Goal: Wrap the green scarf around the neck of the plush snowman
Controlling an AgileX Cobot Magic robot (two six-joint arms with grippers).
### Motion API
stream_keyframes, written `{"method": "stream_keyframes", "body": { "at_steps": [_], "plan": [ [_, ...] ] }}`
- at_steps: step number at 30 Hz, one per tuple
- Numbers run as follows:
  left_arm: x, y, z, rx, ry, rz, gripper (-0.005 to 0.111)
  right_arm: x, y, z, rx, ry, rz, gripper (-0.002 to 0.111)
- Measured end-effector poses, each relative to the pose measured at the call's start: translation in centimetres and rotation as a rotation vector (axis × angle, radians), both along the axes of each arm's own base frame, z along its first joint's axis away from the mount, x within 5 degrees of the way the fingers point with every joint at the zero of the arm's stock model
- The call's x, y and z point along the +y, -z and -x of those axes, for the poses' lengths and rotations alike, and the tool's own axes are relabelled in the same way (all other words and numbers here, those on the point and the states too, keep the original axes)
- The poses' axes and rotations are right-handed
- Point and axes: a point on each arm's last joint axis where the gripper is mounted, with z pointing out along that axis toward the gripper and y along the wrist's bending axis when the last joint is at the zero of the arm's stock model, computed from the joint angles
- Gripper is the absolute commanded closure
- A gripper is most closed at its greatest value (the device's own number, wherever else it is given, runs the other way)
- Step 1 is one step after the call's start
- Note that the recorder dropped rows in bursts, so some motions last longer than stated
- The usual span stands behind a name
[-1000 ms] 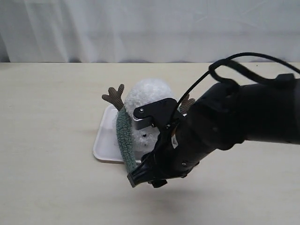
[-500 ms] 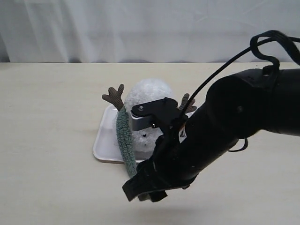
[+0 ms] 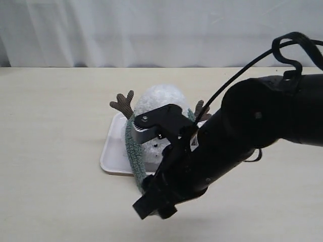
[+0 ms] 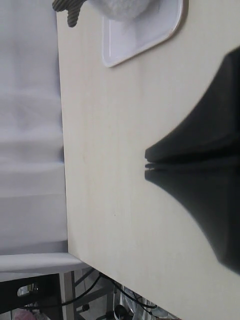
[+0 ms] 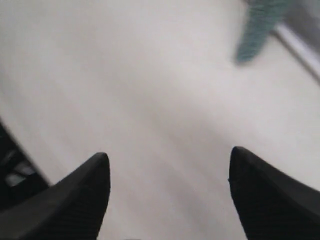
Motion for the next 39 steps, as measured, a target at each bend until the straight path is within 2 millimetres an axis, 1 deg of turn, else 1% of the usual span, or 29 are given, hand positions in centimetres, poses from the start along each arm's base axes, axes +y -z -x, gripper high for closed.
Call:
{"method": "stream_keyframes", "body": {
  "at_steps": [4,8,11,14,16,17,19,21,24,25,26,31,34,39],
  "plan": [
    [0.0,0.0,0.0,0.000,0.000,0.000,0.107,-1.8,0.3,-1.7,-0.154,0.162,0.175,0.044],
    [0.0,0.0,0.0,0.000,0.000,0.000,0.107,-2.9,0.7,-3.2,-0.302,0.269,0.259,0.044],
    [0.0,0.0,0.0,0.000,0.000,0.000,0.107,-2.9,2.0,-3.9,-0.342,0.279,0.297,0.044],
    [0.0,0.0,0.0,0.000,0.000,0.000,0.107,-2.8,3.7,-4.8,-0.375,0.275,0.358,0.044],
    [0.0,0.0,0.0,0.000,0.000,0.000,0.107,-2.8,4.7,-5.4,-0.407,0.292,0.395,0.046],
    [0.0,0.0,0.0,0.000,0.000,0.000,0.107,-2.8,5.1,-5.6,-0.416,0.308,0.407,0.048],
    [0.0,0.0,0.0,0.000,0.000,0.000,0.107,-2.7,6.0,-6.0,-0.434,0.313,0.433,0.057],
    [0.0,0.0,0.0,0.000,0.000,0.000,0.107,-2.5,6.9,-6.2,-0.436,0.307,0.440,0.070],
    [0.0,0.0,0.0,0.000,0.000,0.000,0.107,-2.2,7.9,-6.4,-0.431,0.285,0.438,0.095],
    [0.0,0.0,0.0,0.000,0.000,0.000,0.107,-2.1,8.1,-6.4,-0.429,0.279,0.434,0.101],
    [0.0,0.0,0.0,0.000,0.000,0.000,0.107,-2.1,8.2,-6.5,-0.428,0.275,0.435,0.104],
    [0.0,0.0,0.0,0.000,0.000,0.000,0.107,-1.9,7.9,-6.4,-0.429,0.274,0.410,0.104],
    [0.0,0.0,0.0,0.000,0.000,0.000,0.107,-1.7,6.7,-6.0,-0.409,0.274,0.343,0.104],
    [0.0,0.0,0.0,0.000,0.000,0.000,0.107,-0.8,4.2,-4.8,-0.339,0.240,0.160,0.104]
  ]
}}
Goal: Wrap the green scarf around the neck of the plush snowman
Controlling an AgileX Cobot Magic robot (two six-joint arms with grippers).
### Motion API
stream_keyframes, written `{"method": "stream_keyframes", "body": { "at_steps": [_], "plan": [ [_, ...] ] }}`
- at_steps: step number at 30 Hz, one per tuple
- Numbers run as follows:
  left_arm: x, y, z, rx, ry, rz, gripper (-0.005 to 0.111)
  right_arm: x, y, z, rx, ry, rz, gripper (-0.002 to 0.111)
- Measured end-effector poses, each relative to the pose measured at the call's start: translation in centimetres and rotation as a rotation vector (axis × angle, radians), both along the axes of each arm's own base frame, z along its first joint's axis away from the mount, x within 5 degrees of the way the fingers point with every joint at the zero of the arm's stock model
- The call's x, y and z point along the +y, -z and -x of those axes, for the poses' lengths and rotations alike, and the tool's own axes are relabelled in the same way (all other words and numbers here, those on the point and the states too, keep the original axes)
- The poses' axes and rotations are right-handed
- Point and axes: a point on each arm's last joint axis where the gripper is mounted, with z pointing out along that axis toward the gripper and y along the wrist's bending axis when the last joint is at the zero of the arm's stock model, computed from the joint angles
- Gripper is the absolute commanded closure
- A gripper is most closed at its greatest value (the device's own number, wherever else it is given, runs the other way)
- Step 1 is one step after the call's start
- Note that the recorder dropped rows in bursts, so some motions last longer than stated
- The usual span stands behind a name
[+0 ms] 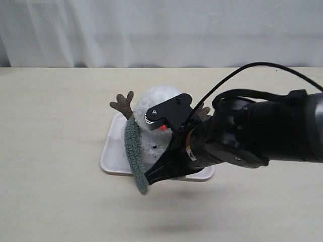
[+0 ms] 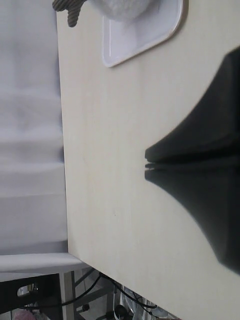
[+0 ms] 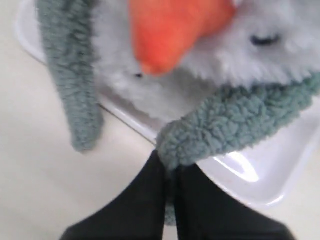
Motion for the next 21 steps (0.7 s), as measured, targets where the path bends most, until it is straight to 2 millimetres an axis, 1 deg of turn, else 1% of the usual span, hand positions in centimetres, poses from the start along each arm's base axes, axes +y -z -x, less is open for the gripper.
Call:
{"method": "stream_keyframes", "body": {
  "at_steps": [2,4,8,13,18,21],
  "plan": [
    [0.0,0.0,0.0,0.000,0.000,0.000,0.107,0.3,-0.7,0.5,0.027,-0.011,-0.064,0.104],
    [0.0,0.0,0.0,0.000,0.000,0.000,0.107,0.6,-1.0,0.8,0.056,-0.007,-0.112,0.104],
    [0.0,0.0,0.0,0.000,0.000,0.000,0.107,0.9,-0.8,1.1,0.104,-0.001,-0.151,0.104],
    [0.0,0.0,0.0,0.000,0.000,0.000,0.107,1.4,0.7,0.9,0.142,0.017,-0.165,0.104],
    [0.0,0.0,0.0,0.000,0.000,0.000,0.107,2.2,2.5,0.3,0.147,0.033,-0.205,0.104],
    [0.0,0.0,0.0,0.000,0.000,0.000,0.107,2.4,3.3,0.2,0.153,0.035,-0.202,0.104]
  ]
}}
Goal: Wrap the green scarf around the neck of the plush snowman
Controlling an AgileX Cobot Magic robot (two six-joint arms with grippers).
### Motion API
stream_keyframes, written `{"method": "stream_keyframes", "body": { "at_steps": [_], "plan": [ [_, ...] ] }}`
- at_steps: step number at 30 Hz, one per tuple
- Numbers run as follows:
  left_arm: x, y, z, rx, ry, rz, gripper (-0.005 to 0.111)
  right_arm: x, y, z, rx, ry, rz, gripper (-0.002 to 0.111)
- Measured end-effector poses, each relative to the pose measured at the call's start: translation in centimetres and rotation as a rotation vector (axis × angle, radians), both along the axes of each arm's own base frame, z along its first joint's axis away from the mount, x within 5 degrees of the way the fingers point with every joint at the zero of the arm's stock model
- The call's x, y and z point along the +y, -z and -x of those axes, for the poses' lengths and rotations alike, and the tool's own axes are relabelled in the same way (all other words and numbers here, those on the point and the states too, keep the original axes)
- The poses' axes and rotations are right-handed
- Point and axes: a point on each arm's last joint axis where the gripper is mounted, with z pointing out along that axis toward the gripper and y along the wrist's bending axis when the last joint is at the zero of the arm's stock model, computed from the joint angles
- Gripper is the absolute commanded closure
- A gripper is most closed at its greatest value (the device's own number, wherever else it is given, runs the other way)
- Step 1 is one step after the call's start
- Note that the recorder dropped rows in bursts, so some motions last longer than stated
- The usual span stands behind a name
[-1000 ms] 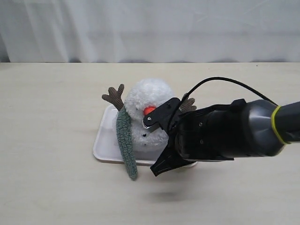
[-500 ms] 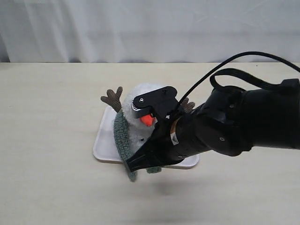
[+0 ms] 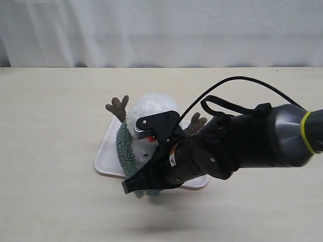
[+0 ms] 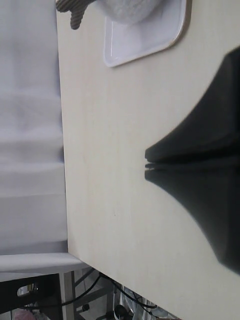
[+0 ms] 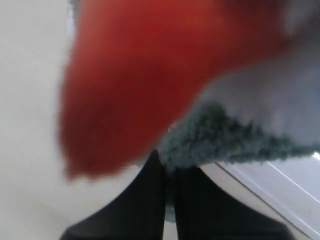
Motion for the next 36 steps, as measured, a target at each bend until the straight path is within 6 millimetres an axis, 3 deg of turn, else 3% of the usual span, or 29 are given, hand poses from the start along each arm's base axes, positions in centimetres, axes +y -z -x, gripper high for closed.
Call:
{"method": "stream_keyframes", "body": {
  "at_steps": [12,21,30,36],
  "plan": [
    [0.0,0.0,0.0,0.000,0.000,0.000,0.107,0.3,1.3,-0.2,0.006,0.002,0.002,0.102],
    [0.0,0.0,0.0,0.000,0.000,0.000,0.107,0.1,1.3,-0.1,0.022,0.003,0.018,0.060],
    [0.0,0.0,0.0,0.000,0.000,0.000,0.107,-1.3,-2.7,1.6,0.056,-0.033,0.077,0.056],
    [0.0,0.0,0.0,0.000,0.000,0.000,0.107,0.3,-5.6,5.4,0.033,-0.162,0.065,0.056]
  ]
}}
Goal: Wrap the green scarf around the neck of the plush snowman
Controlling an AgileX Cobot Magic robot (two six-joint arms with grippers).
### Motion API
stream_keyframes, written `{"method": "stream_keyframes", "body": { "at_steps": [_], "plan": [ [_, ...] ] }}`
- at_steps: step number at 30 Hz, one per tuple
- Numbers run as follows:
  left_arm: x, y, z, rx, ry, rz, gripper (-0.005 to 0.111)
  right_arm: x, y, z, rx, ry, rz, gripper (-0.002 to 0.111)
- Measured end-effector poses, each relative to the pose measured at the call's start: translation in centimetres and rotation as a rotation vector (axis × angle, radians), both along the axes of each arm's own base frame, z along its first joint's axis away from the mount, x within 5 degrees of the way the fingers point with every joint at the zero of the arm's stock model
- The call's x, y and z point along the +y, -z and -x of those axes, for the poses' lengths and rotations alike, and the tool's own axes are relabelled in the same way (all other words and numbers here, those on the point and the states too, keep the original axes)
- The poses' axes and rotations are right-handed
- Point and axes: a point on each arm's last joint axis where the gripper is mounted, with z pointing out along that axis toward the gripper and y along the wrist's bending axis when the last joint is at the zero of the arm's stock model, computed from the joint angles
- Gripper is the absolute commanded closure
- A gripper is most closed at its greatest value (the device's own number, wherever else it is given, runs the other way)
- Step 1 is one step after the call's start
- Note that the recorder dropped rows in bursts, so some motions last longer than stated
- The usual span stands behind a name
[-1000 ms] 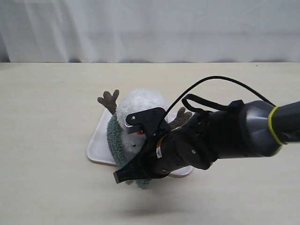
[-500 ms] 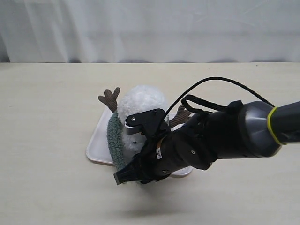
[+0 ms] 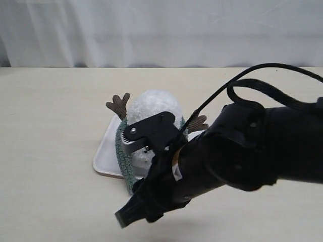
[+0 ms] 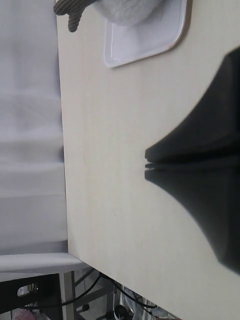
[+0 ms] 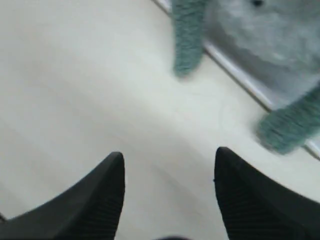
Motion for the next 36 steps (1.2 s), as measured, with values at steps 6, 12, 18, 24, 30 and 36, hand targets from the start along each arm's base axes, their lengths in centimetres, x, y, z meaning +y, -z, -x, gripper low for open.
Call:
{"method": "stream_keyframes", "body": {
  "at_steps": [6,12,18,24,30,36],
  "plan": [
    [0.0,0.0,0.0,0.000,0.000,0.000,0.107,1.8,-4.9,5.9,-0.105,-0.214,-0.146,0.063],
    [0.0,0.0,0.0,0.000,0.000,0.000,0.107,-0.9,-10.5,7.6,-0.255,-0.259,-0.298,0.090],
    [0.0,0.0,0.0,0.000,0.000,0.000,0.107,-4.6,-15.2,9.0,-0.406,-0.269,-0.430,0.104],
    [0.0,0.0,0.0,0.000,0.000,0.000,0.107,-9.8,-19.4,11.0,-0.560,-0.258,-0.584,0.104],
    [0.0,0.0,0.0,0.000,0.000,0.000,0.107,-14.1,-20.7,12.1,-0.634,-0.189,-0.586,0.104],
    [0.0,0.0,0.0,0.000,0.000,0.000,0.107,-18.0,-20.9,12.8,-0.665,-0.085,-0.557,0.104]
  ]
}}
